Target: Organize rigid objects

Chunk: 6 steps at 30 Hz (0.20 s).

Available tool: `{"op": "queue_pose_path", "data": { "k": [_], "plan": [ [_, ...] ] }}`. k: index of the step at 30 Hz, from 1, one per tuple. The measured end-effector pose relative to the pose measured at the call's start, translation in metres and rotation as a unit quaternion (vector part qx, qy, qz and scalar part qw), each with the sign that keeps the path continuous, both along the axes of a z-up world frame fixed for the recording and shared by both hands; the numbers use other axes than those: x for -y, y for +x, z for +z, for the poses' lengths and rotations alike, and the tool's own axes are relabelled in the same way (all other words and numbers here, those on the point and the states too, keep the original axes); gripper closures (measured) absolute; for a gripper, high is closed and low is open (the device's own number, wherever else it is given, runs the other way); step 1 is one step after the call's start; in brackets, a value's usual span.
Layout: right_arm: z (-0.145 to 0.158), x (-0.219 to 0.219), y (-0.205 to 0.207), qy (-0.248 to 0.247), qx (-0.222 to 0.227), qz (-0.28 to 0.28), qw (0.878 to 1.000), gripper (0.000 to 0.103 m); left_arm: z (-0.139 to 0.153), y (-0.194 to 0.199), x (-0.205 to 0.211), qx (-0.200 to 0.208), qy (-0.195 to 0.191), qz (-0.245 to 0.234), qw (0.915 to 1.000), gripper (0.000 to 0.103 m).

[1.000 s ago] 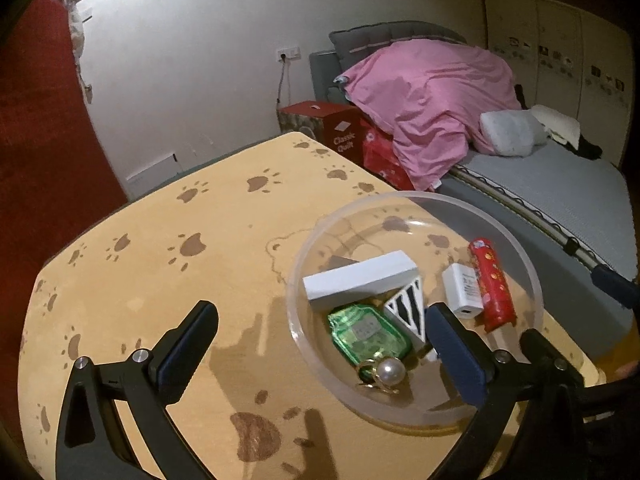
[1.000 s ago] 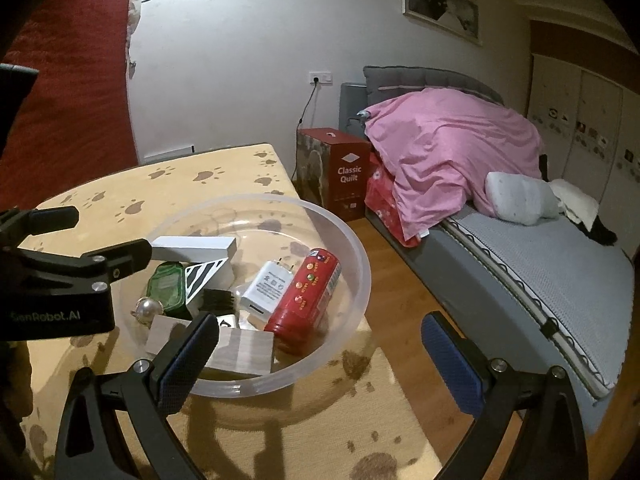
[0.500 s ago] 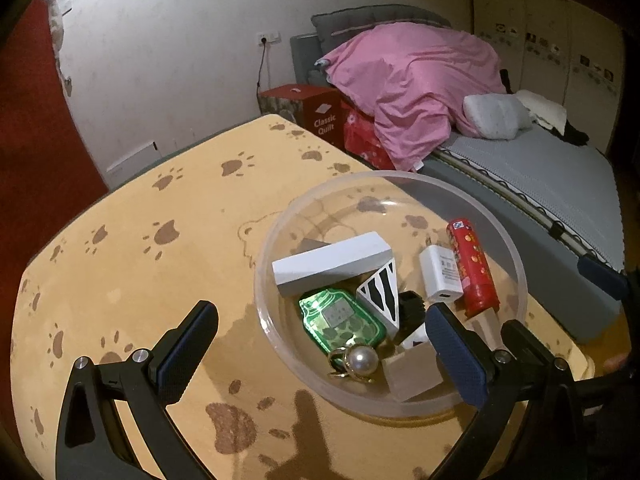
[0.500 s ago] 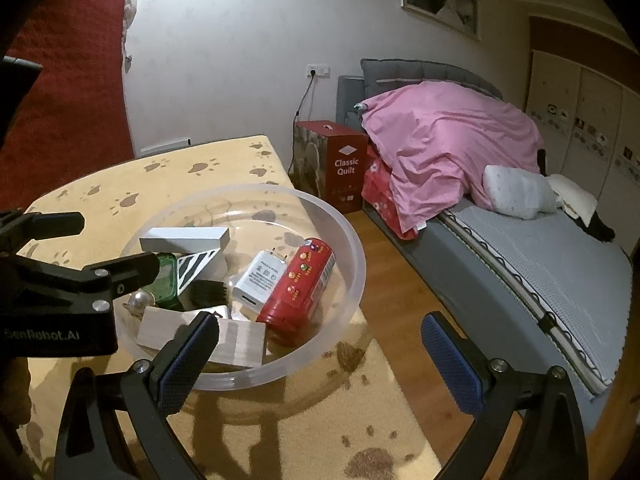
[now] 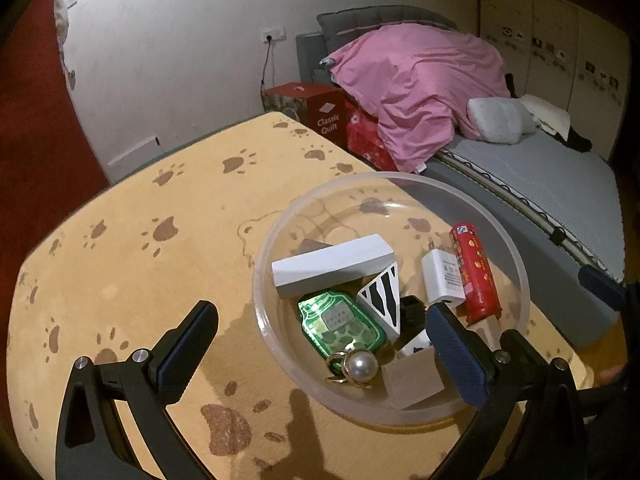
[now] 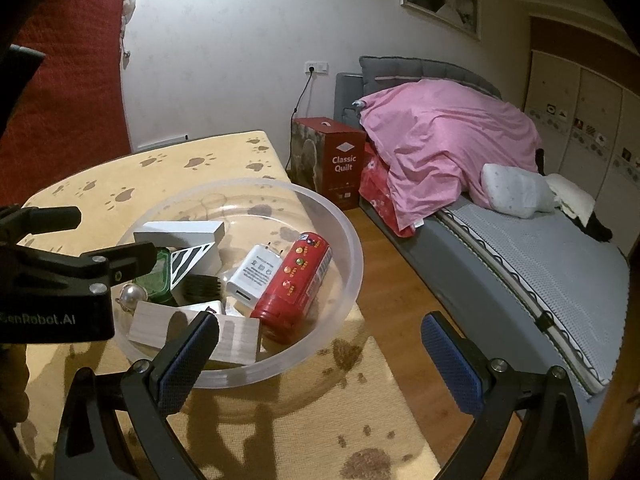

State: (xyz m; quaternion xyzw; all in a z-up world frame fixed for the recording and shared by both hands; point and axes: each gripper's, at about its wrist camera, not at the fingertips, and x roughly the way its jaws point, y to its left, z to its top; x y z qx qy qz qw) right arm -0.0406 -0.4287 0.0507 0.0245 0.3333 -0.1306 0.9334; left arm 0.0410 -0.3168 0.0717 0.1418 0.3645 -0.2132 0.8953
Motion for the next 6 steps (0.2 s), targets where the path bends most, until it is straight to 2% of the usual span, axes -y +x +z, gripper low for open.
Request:
{"op": "queue_pose_path", "data": {
  "k": [6],
  "plan": [
    [-0.0005,0.0,0.0005,0.0,-0.001,-0.002,1.0,0.0,0.0022,-0.0069,0.0014,0.018,0.008,-0.007,0.9998,0.0]
  ]
}}
